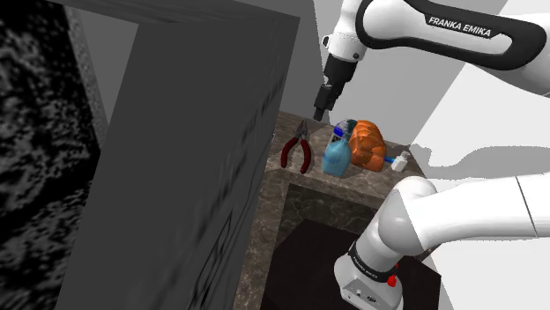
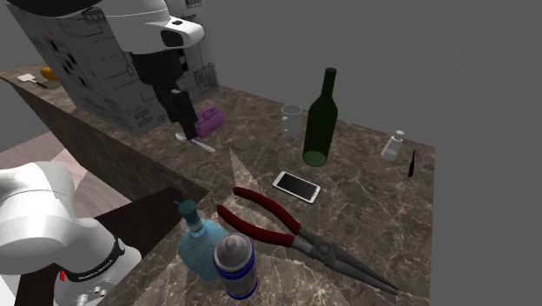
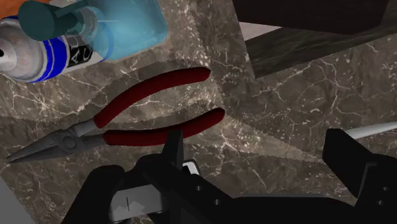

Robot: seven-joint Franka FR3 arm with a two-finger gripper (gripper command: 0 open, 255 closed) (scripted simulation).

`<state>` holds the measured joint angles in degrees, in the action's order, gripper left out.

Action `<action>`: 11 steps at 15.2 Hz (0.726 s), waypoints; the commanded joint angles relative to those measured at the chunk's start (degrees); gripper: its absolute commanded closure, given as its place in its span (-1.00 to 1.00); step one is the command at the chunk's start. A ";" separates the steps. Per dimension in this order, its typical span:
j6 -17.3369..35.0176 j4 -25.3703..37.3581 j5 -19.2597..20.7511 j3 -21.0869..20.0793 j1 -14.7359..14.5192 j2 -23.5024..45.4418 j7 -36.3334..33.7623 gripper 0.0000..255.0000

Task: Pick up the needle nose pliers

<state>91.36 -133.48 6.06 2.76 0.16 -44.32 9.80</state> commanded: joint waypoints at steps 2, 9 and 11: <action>1.63 -0.32 0.00 0.41 0.78 1.39 -1.26 -1.00; 12.46 -1.30 -0.29 3.60 5.92 11.85 -9.60 -1.00; 15.36 -1.22 -0.52 4.63 7.26 14.99 -11.82 -1.00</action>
<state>105.10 -134.46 5.53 6.68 6.59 -30.67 -1.03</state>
